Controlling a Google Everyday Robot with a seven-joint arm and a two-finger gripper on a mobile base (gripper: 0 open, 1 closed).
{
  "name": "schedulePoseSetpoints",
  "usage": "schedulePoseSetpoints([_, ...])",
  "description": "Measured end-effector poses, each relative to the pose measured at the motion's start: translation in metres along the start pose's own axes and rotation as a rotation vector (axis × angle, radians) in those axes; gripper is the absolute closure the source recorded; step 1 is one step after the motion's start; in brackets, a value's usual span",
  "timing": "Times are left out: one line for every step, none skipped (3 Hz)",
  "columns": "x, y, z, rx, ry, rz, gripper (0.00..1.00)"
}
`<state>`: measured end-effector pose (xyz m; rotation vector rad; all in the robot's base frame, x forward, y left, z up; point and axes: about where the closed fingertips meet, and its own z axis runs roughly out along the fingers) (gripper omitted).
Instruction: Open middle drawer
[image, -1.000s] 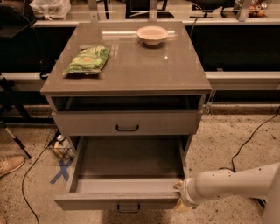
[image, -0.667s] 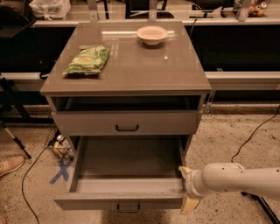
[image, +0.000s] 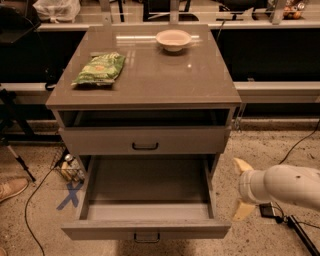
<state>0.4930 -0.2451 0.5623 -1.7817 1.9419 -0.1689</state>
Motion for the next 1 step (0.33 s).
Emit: schedulePoseSetpoints([0.0269,-0.0568,-0.0673,0.134,0.048,0.012,0.0])
